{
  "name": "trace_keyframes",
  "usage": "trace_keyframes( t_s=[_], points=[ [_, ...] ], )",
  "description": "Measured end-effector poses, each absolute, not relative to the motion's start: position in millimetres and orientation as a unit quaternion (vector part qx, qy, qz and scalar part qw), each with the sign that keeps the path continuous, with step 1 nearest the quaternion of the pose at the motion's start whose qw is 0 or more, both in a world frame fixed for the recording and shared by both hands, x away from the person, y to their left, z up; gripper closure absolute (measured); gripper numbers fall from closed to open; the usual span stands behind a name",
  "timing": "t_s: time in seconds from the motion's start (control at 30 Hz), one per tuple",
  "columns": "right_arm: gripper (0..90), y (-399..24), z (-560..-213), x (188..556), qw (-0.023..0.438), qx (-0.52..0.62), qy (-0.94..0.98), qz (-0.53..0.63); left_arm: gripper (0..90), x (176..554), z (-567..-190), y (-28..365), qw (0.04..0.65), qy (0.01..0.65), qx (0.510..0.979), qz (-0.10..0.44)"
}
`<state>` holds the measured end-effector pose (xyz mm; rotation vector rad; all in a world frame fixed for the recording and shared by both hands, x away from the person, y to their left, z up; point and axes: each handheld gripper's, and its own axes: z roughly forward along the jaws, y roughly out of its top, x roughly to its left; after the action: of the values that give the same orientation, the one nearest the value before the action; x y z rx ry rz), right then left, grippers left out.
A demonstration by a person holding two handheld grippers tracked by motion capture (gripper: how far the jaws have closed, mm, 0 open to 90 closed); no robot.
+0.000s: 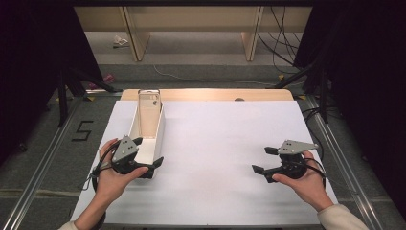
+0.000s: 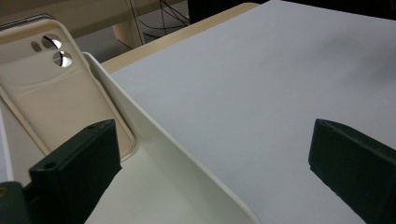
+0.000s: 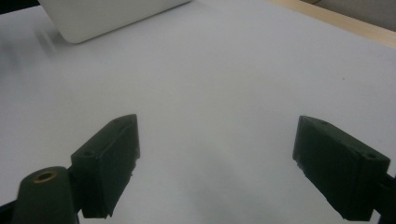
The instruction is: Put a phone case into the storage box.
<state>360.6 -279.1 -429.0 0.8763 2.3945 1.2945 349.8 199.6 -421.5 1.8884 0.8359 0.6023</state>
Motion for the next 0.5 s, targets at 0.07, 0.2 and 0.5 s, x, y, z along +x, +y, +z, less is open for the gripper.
trace_keyframes(
  t_s=[0.07,0.2,0.5],
  points=[
    [15.7,-279.7,-429.2,359.6,0.14,0.304,0.829,0.448,1.4,349.1,-421.4,199.5,0.476,0.342,0.772,0.247],
    [15.7,-280.2,-429.0,357.9,0.141,0.303,0.829,0.448,1.4,346.8,-422.4,200.0,0.474,0.344,0.772,0.249],
    [15.6,-282.0,-429.6,356.5,0.14,0.305,0.829,0.447,1.4,344.9,-423.7,200.0,0.472,0.344,0.773,0.248]
  ],
)
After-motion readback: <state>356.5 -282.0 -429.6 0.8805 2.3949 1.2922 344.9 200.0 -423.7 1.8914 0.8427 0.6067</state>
